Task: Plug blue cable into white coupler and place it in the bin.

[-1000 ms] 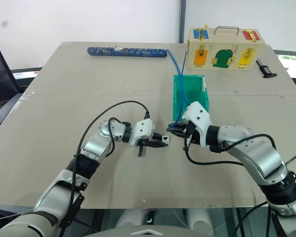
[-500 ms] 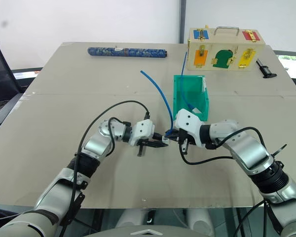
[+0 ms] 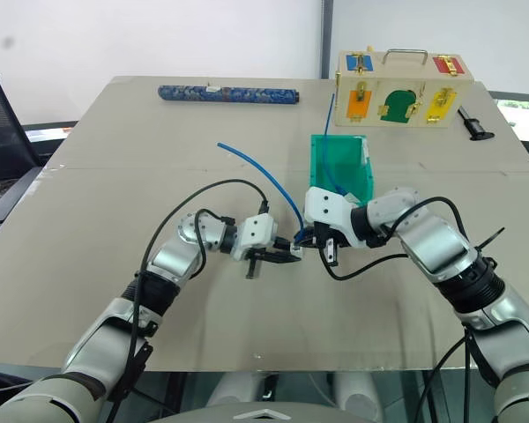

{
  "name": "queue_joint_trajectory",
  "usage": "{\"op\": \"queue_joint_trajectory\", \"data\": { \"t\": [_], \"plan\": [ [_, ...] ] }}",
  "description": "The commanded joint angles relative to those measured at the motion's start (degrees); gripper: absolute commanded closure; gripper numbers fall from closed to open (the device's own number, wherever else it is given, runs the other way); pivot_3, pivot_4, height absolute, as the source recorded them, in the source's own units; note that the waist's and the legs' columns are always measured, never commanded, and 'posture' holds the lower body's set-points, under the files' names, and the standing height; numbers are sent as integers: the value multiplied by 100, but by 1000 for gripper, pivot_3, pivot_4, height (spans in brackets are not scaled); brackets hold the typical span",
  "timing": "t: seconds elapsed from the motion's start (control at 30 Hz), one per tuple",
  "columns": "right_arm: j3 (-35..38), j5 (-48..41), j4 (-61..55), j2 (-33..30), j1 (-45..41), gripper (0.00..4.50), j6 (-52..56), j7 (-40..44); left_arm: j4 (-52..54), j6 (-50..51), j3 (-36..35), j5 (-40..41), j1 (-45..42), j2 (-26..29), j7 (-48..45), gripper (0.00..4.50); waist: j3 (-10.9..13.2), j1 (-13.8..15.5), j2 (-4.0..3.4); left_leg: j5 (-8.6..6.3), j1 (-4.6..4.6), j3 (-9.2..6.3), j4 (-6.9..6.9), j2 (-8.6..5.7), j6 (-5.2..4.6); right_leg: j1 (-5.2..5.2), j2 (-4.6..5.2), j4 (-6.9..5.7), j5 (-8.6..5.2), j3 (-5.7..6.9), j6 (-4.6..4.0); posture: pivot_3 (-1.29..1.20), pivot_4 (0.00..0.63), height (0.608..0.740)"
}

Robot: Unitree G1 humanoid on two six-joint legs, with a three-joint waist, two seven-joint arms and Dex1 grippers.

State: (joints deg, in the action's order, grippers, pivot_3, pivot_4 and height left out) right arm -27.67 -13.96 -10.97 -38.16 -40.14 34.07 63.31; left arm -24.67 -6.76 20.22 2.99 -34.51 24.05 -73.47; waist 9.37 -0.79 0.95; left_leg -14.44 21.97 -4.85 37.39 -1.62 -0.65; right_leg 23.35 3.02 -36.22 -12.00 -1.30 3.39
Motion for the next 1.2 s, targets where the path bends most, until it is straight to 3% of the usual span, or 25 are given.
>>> {"op": "queue_joint_trajectory", "data": {
  "t": [0.03,0.47,0.93,1.0,1.07,1.2],
  "plan": [
    [-332,238,137,-43,-65,4500,253,266,-25,-4,33,-108,41,5,61,4210,-2,-1,-1,0,-1,0,0,0,0,0,1,-1,0,-1,0,0,150,738],
    [-382,445,172,-31,-289,4500,537,468,-7,4,47,-122,57,-32,91,4210,-5,11,-1,0,0,-12,0,-7,0,0,8,-3,0,1,0,0,150,738],
    [-1014,1179,415,237,366,4500,76,361,15,22,43,-158,74,-84,113,4210,-88,3,-4,0,-24,-11,-1,-8,0,-22,8,-3,-1,4,2,0,150,738],
    [-825,1231,480,370,494,4500,-233,150,53,78,19,-133,88,-106,129,4210,-100,2,-2,0,-25,-11,-1,-8,0,-24,8,-3,-2,4,2,0,150,738],
    [-186,1051,667,796,528,4500,-910,-335,119,163,-29,-81,103,-118,148,4210,-115,-8,12,0,-31,-12,-3,-6,0,-27,6,-2,-3,6,2,0,150,738],
    [1158,318,245,1210,622,3184,-1217,-765,489,575,-174,125,209,-79,137,4210,-87,-37,-3,0,-27,-14,-2,-2,0,-20,0,-10,-1,1,2,0,150,738]
  ]
}}
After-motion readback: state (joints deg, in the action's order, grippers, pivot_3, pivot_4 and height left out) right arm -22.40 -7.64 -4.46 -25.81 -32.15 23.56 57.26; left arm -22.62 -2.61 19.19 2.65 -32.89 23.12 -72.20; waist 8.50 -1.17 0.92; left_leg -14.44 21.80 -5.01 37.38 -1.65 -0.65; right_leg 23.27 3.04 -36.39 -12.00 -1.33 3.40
